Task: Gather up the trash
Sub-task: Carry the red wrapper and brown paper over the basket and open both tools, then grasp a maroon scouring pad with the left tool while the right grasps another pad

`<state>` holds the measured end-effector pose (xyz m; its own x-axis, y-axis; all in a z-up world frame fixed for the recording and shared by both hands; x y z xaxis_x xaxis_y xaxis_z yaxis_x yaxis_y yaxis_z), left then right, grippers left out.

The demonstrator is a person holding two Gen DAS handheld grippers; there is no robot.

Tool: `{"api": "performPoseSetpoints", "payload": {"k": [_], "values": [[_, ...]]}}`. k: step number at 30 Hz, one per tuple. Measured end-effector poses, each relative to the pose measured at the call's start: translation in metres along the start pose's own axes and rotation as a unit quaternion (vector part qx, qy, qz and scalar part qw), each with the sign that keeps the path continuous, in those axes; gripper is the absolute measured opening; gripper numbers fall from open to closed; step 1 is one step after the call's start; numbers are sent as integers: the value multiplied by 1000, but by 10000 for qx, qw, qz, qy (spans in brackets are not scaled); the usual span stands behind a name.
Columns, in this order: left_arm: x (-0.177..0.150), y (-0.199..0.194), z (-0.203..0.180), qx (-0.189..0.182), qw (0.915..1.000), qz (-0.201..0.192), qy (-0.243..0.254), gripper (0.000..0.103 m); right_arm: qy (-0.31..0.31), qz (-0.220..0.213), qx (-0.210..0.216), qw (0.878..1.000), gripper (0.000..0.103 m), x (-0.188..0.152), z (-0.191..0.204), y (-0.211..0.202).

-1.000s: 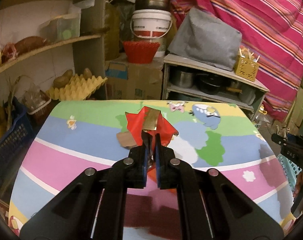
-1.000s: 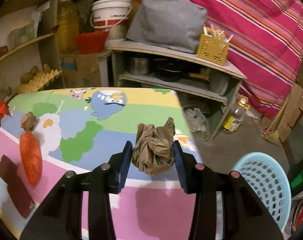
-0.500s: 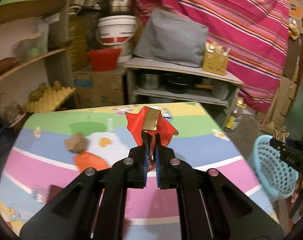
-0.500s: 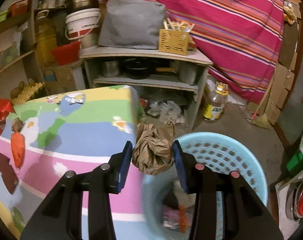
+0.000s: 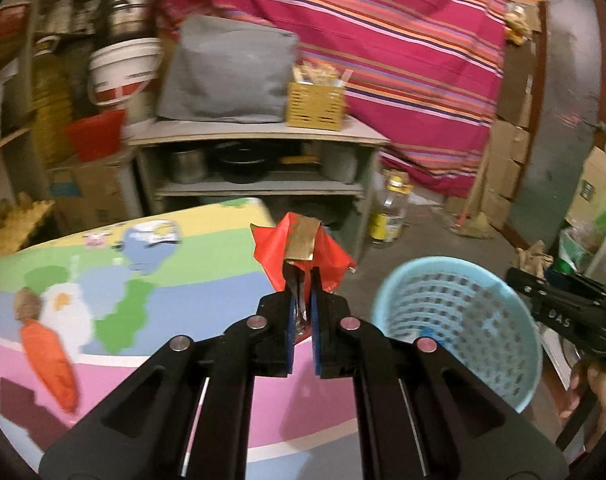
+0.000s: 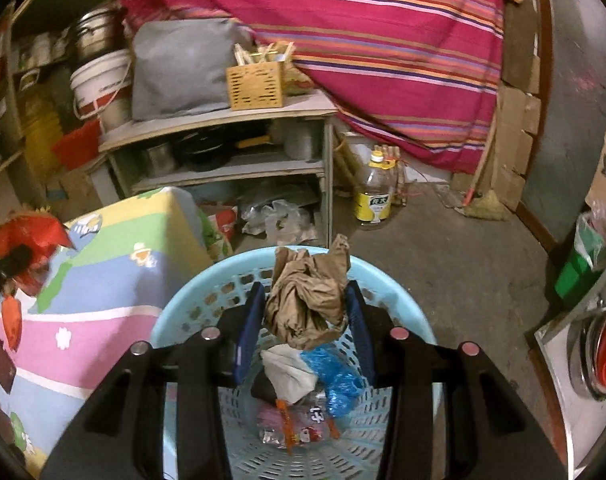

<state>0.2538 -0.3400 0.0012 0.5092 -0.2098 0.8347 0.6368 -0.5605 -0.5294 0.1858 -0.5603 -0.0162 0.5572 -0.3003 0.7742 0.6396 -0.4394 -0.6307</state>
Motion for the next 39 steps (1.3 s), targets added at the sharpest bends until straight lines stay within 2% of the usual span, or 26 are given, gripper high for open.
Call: {"api": "performPoseSetpoints", "payload": {"k": [7,19,20,24,25,28,30,32,34,35,36,39], "values": [[-6,33,-59,-375,9986,182,329,5,46,-6,-9,10000,41,-1,-13,1],[-10,73,-98,-739,9943,642,416,5,410,89,-55,9991,41,-7,-39,6],[-11,74,-100,-753,9940,661,437,8,425,87,-57,9990,41,-7,-40,6],[-14,75,-100,-686,9937,730,511,42,438,116,-52,9990,41,-8,-40,7],[-14,72,-98,-623,9943,681,542,44,434,116,-49,9990,41,-8,-40,7],[-13,63,-92,-479,9958,562,545,63,417,113,-23,9991,41,-7,-37,7],[-10,55,-80,-280,9977,402,471,82,391,120,-8,9992,41,-7,-34,8],[-7,49,-72,-171,9984,309,436,86,353,130,5,9993,43,-7,-29,8],[-3,43,-61,-58,9989,260,389,89,313,121,-65,9994,55,-7,-24,8],[-2,41,-58,-15,9991,240,361,93,313,73,-143,9994,76,-7,-24,8],[0,38,-53,30,9992,214,329,95,312,9,-251,9992,87,-7,-23,7],[5,28,-41,79,9995,140,275,95,313,69,-246,9992,88,-7,-18,8]]}}
Point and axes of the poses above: each gripper's, at about its wrist camera, not at the fingertips, and y roughly the way its jaws point, z to its left, x to its top, the point moved 4 cm from there along y, roughly the way its jaws point, and after that the axes turned 9 degrees about -x, right-handed, at the moved point
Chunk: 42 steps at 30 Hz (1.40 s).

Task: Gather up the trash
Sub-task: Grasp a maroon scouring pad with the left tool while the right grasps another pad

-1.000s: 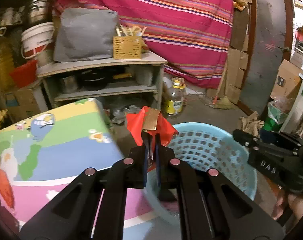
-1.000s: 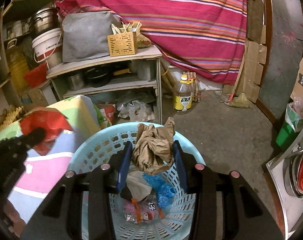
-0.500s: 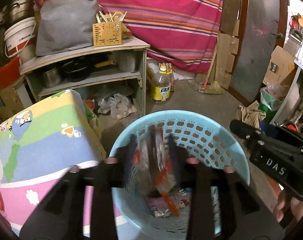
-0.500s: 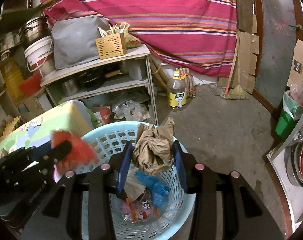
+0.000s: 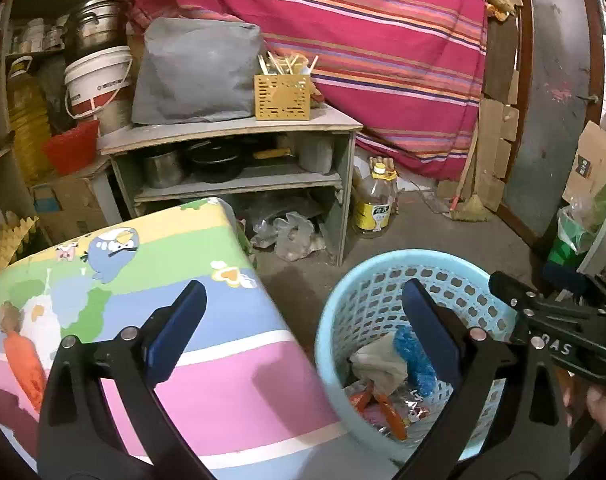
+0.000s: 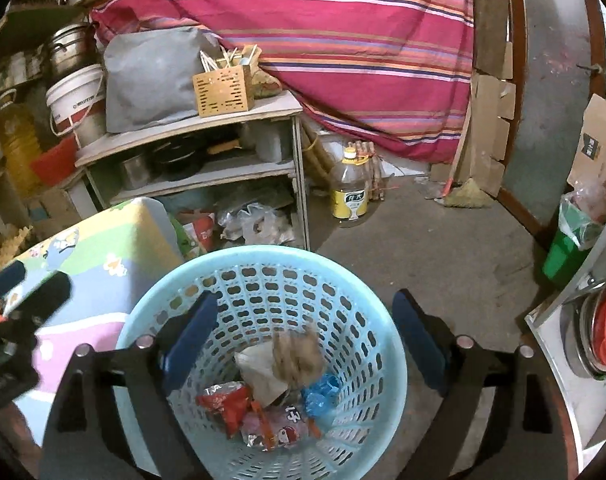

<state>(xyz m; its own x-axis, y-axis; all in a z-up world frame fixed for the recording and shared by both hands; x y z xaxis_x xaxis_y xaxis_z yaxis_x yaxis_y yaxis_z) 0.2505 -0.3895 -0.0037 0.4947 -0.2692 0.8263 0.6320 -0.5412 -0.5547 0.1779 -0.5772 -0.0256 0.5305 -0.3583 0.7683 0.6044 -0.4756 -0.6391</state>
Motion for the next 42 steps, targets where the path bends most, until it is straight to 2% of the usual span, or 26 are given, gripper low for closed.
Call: {"api": "performPoseSetpoints", "payload": {"k": [7,13,20,26,28,31,33,38,42], "values": [[-8,-29,39,352,9994,-51,-8,98,-135,50,-191,9997,94,-1,19,2],[-28,-56,109,799,9965,87,-229,98,-82,18,-46,10000,97,-1,50,-5],[-68,-85,218,1581,9848,364,-629,98,-238,4,290,9993,97,-5,108,-17],[-110,-118,299,1941,9714,530,-1261,98,-757,-177,386,9962,97,-10,164,-33],[-121,-126,318,1968,9678,577,-1460,98,-798,-137,469,9956,97,-15,180,-36],[-142,-132,342,1788,9652,769,-1745,98,-774,-27,654,9949,97,-21,196,-39],[-155,-136,354,1843,9615,867,-1842,98,-791,41,829,9934,97,-26,210,-43],[-174,-138,368,1789,9602,1081,-1856,98,-1091,65,922,9897,97,-46,238,-56],[-175,-137,366,1645,9608,1084,-1950,98,-1388,44,938,9859,97,-60,256,-67]]}}
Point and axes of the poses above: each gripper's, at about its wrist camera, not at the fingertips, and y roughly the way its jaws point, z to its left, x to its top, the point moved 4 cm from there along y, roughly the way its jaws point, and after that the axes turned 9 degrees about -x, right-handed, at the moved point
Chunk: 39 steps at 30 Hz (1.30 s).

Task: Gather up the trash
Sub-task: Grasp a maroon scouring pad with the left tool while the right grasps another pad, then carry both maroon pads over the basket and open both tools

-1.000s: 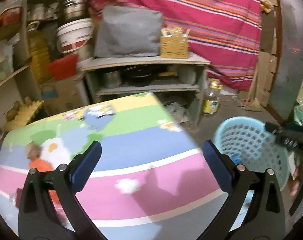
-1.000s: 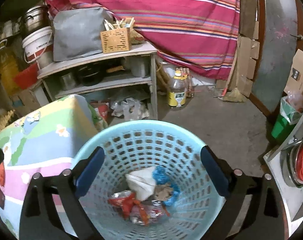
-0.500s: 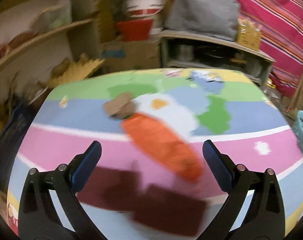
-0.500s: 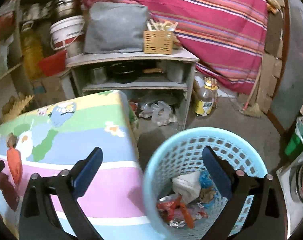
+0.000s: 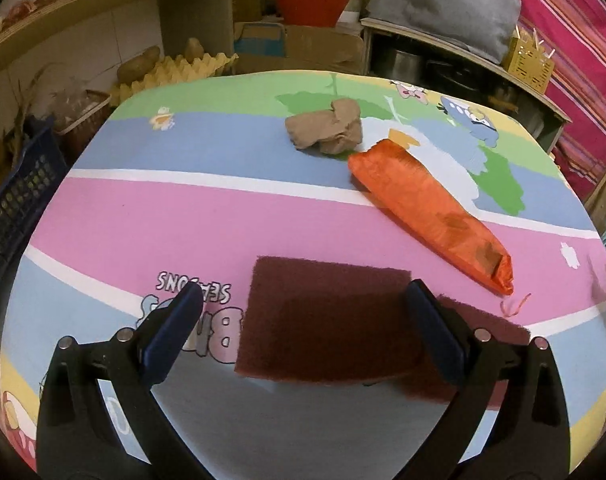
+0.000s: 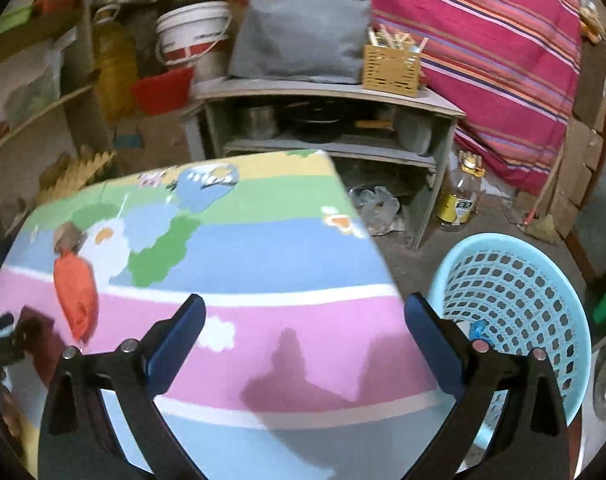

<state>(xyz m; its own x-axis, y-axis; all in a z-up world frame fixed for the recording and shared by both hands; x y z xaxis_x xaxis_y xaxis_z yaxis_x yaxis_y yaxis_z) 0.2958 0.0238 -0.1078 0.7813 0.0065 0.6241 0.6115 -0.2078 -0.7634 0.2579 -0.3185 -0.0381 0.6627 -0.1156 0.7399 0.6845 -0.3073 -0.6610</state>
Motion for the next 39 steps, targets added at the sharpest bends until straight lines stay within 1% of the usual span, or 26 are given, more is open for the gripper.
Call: {"api": "performPoseSetpoints", "payload": {"k": [3,5,6,8,10,11,12,13,15,16,18,21,22,25,27,30,32,34,36,37,39], "values": [[-3,4,-12,-37,9998,116,187,98,-211,0,25,9998,97,-5,13,-3],[-2,3,-18,141,9991,69,396,98,-329,-12,23,9995,97,-7,20,-5],[-3,3,-18,172,9988,66,443,98,-375,-14,23,9993,97,-8,23,-6],[-2,4,-15,160,9990,97,402,98,-452,-17,21,9990,97,-9,27,-7],[-3,10,-6,173,9991,310,240,98,-492,-21,39,9988,97,-10,31,-10],[-3,11,-2,73,9991,390,140,99,-507,-23,70,9987,97,-11,35,-11],[-2,9,1,-7,9994,339,85,99,-518,-26,98,9986,97,-12,38,-13],[-2,9,5,-8,9994,345,33,99,-526,-28,114,9985,97,-13,41,-15],[-4,8,7,-31,9993,355,81,98,-507,-24,145,9986,97,-16,51,-20],[-5,6,8,-68,9994,337,96,97,-475,2,180,9987,97,-18,56,-22],[-7,1,11,-55,9995,283,153,84,-418,64,271,9987,97,-22,69,-25],[-9,-6,19,-84,9995,266,176,84,-274,139,336,9990,97,-29,90,-31],[-10,-10,27,-57,9996,227,148,84,-221,182,450,9986,97,-32,102,-34],[-11,-24,45,-4,9999,74,127,84,-171,257,617,9976,97,-42,132,-40],[-11,-39,62,-7,9998,-128,118,84,-213,342,713,9966,99,-51,158,-45],[-15,-59,87,-3,9993,-358,51,84,-303,453,739,9958,99,-64,189,-49],[-18,-69,105,62,9990,-441,-37,84,-418,589,740,9946,99,-72,211,-48],[-21,-73,120,121,9988,-445,-151,84,-471,718,683,9940,99,-80,223,-46],[-24,-75,133,215,9985,-449,-213,84,-496,802,409,9947,99,-86,231,-40],[-25,-76,138,262,9984,-449,-240,84,-479,829,340,9948,99,-86,232,-37],[-27,-78,145,281,9981,-456,-304,84,-380,958,328,9941,99,-89,233,-31]]}}
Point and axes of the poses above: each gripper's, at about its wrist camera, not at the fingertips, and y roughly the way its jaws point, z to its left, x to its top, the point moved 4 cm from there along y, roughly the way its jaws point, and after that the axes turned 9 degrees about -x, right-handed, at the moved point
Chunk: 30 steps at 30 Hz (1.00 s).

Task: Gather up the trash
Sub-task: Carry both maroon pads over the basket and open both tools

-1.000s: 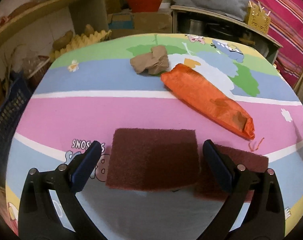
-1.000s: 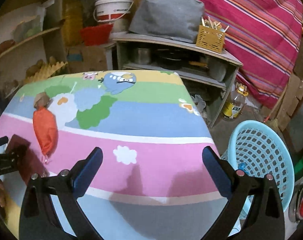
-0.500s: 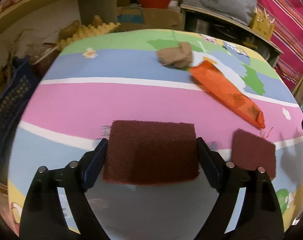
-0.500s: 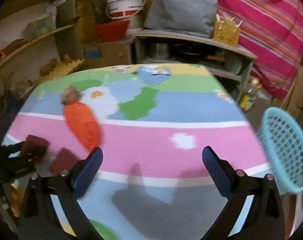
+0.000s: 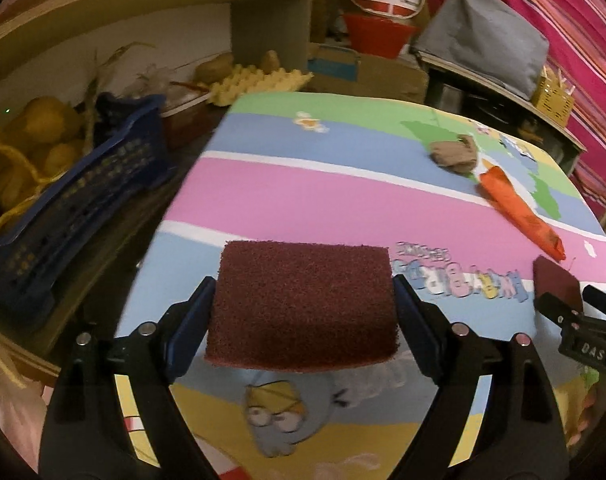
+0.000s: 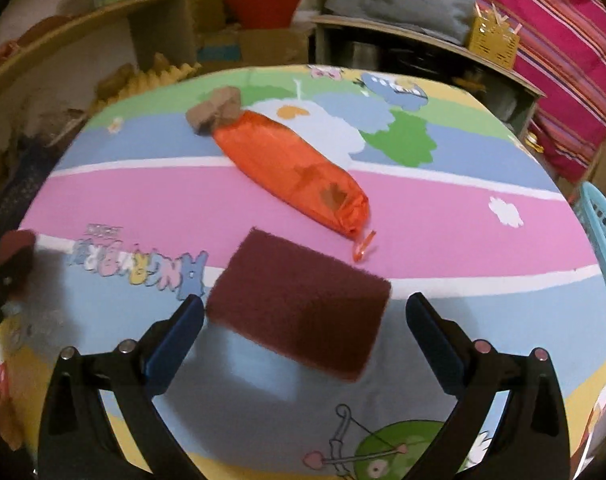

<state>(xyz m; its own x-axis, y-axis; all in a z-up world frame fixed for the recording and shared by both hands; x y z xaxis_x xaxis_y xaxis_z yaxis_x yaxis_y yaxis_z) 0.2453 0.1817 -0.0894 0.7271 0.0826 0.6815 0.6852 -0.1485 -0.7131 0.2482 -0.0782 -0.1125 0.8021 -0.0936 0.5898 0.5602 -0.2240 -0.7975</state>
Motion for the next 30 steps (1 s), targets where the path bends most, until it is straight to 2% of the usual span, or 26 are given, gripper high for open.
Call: {"api": "performPoseSetpoints", "payload": {"k": [8,11,15,22,30], "values": [[0,-8,9,-41,9999,-79,-142,84,-22,8,-4,10000,98,0,3,4],[1,-8,3,41,10000,-83,6,84,-206,-68,146,9997,94,3,4,4],[3,-8,-6,43,9999,-76,106,84,-256,-104,328,9991,93,7,0,5],[12,-8,-34,-98,9998,-130,108,84,-58,-325,466,9984,92,26,-47,-3],[29,-5,-96,-333,9989,-301,152,84,85,-703,360,9968,92,51,-134,-11]]}}
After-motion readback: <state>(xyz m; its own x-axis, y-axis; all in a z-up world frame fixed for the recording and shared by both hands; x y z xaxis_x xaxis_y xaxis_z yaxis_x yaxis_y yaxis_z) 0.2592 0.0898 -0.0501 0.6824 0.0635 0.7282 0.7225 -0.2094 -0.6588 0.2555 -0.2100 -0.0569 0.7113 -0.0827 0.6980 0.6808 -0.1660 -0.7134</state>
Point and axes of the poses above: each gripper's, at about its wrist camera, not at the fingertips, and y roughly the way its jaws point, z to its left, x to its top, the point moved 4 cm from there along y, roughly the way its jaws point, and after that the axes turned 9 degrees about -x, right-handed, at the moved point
